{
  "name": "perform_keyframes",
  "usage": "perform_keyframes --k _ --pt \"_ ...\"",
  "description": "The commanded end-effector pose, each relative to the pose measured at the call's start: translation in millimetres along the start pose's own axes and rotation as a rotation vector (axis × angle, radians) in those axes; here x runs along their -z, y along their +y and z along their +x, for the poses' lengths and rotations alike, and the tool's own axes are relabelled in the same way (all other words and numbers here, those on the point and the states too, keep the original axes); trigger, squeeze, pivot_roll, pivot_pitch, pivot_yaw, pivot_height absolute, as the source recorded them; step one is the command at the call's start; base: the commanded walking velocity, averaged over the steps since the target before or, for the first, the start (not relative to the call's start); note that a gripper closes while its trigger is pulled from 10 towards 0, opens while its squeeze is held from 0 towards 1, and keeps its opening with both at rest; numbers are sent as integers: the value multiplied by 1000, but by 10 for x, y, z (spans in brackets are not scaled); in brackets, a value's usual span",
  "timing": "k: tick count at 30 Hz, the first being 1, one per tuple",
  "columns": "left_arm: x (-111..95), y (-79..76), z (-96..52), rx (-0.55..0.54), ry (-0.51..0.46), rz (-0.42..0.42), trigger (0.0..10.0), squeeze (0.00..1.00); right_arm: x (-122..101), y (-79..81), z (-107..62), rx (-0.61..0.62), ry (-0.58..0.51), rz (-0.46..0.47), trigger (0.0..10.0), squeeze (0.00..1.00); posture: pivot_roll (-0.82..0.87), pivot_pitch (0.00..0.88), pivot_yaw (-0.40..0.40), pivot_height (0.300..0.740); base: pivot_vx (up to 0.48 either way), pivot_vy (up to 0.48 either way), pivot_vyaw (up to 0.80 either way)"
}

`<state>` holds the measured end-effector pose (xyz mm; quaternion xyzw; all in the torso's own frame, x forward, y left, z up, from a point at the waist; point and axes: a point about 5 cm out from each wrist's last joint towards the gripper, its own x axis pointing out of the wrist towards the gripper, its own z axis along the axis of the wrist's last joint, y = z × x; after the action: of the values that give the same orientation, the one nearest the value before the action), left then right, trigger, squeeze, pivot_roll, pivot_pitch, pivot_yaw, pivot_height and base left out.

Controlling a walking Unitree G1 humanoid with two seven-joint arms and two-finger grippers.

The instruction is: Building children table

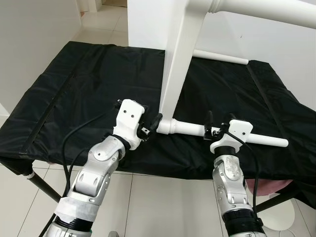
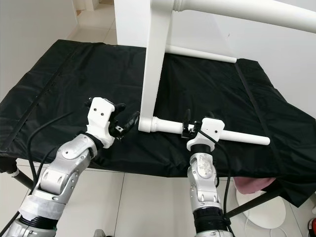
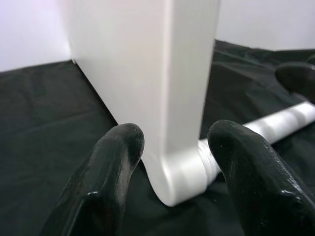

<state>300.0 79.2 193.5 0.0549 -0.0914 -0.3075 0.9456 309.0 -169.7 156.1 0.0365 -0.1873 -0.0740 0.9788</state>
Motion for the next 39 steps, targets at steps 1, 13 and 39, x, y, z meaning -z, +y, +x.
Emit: perform_keyframes --k 1,13,39 --pt "83 -101 23 10 29 -2 10000 0 25 -72 -28 16 16 -26 10000 0 110 92 -58 740 0 0 0" --pt "167 -422 121 140 28 -35 10000 1000 18 -237 -54 35 30 -76 10000 0 86 82 -56 740 0 0 0" --pt "165 -73 353 -262 165 31 10000 0 -2 -408 -35 86 29 -122 10000 0 84 50 -61 740 0 0 0"
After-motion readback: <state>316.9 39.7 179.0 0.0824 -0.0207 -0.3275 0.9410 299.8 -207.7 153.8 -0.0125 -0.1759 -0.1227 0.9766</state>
